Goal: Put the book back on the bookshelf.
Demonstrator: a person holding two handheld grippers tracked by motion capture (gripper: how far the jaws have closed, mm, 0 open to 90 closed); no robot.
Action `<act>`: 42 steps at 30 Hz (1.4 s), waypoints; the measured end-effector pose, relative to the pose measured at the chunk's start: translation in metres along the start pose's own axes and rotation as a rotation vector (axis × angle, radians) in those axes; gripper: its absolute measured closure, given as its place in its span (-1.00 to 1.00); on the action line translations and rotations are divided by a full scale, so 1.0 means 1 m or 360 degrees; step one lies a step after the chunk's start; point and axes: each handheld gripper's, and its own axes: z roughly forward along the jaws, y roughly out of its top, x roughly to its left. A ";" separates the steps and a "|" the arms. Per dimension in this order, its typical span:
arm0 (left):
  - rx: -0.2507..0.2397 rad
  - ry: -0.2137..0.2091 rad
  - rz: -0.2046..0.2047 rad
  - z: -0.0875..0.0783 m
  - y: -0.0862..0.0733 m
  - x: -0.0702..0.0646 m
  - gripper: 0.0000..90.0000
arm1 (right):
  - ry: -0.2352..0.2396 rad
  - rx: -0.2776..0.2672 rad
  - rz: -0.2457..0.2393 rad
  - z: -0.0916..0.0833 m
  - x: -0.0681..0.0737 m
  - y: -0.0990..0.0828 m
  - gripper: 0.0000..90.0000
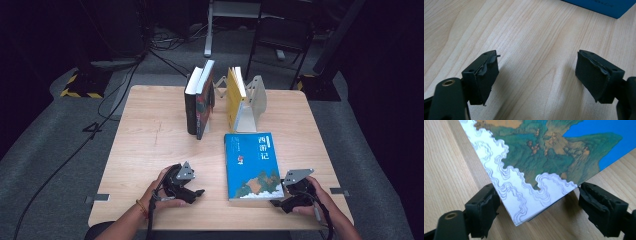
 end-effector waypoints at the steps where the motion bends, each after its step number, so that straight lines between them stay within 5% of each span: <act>1: 0.0008 0.0001 -0.0002 0.000 0.000 0.000 -0.58 | 0.0007 -0.0010 0.0008 -0.001 -0.001 0.000 -0.60; 7: 0.0075 0.0015 -0.0011 0.000 0.007 -0.006 -0.58 | -0.0015 -0.0035 0.0008 -0.001 0.001 -0.001 -0.59; 10: 0.0086 -0.0012 0.0010 0.002 0.009 -0.011 -0.57 | 0.0088 -0.0087 0.0034 -0.001 0.002 -0.001 -0.51; 15: 0.0036 -0.0051 0.0041 -0.001 0.015 -0.020 -0.56 | 0.0134 -0.0072 -0.0078 0.005 0.019 0.009 -0.45; 25: -0.0088 -0.0117 0.0122 -0.008 0.033 -0.036 -0.51 | 0.0163 -0.0112 -0.0139 0.011 0.037 0.021 -0.36; 42: -0.0072 -0.0250 0.0310 0.020 0.063 -0.064 -0.33 | 0.0203 -0.0211 -0.0146 0.003 0.033 0.018 -0.21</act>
